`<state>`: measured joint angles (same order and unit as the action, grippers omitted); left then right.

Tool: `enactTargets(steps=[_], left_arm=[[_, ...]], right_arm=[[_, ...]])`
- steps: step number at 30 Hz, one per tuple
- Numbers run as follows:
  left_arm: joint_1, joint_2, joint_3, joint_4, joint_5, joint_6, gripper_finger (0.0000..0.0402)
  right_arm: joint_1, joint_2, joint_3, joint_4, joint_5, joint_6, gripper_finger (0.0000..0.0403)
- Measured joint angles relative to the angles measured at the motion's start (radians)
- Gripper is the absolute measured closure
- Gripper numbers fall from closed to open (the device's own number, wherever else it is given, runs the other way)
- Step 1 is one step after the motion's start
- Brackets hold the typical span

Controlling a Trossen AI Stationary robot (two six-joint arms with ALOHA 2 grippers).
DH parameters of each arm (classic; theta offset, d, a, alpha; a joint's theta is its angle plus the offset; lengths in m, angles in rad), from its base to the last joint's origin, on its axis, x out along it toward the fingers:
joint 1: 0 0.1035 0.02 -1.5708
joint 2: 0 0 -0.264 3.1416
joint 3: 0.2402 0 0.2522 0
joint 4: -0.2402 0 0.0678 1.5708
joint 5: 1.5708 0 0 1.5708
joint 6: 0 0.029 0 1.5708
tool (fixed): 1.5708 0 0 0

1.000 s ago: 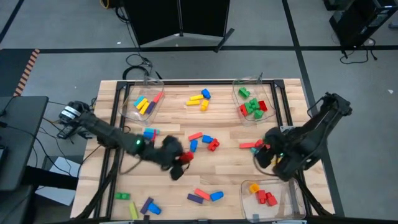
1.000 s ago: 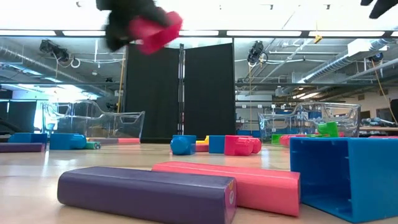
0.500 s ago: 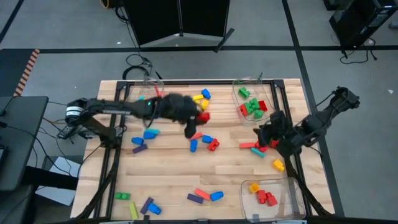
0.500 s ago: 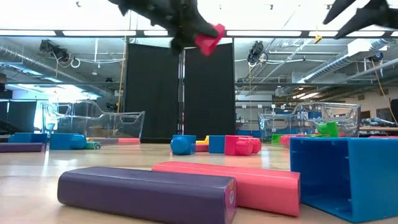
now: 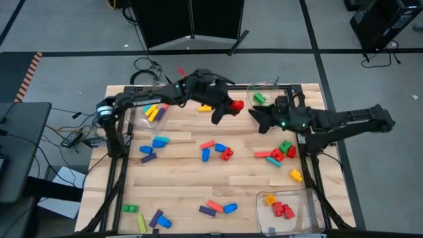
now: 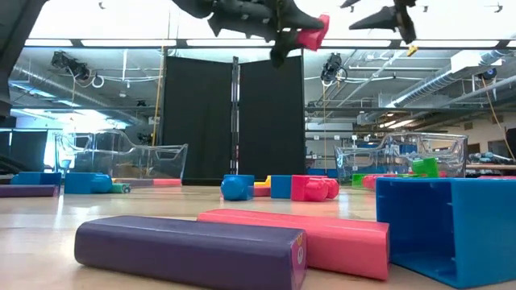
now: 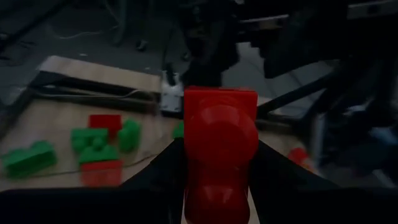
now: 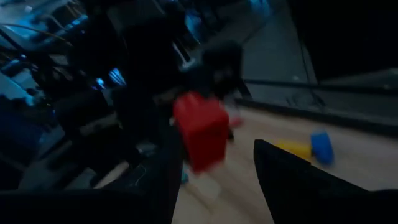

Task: Sort blocks by size
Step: Put the red 2 stud game piece into the top right transparent bin

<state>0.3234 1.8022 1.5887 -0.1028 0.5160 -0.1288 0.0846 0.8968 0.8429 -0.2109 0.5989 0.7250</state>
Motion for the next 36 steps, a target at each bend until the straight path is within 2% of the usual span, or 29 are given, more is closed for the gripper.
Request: enactTargets(steps=[3,8,14,24,30,36], left_arm=[[0.003,0.024,0.042,-0.001,0.042,-0.013,0.0258],[0.004,0.025,0.069,0.009,0.071,-0.062,0.0256],[0.003,0.024,0.087,0.056,0.081,-0.189,0.0256],[0.001,0.019,0.087,0.116,0.029,-0.348,0.0255],[0.002,0.022,0.087,0.16,0.027,-0.383,0.0255],[0.004,0.025,0.085,0.172,0.029,-0.385,0.0254]], right_arm=[[-0.04,0.001,-0.001,0.06,-0.041,-0.057,0.0194],[-0.064,0.001,-0.002,0.077,-0.043,-0.078,0.0192],[-0.064,0.001,-0.002,0.172,-0.074,-0.197,0.0178],[-0.1,0.0,-0.002,0.262,-0.113,-0.3,0.0134],[-0.129,-0.02,0.005,0.248,-0.111,-0.341,0.0135],[-0.141,-0.073,0.007,0.108,-0.109,-0.33,0.0151]])
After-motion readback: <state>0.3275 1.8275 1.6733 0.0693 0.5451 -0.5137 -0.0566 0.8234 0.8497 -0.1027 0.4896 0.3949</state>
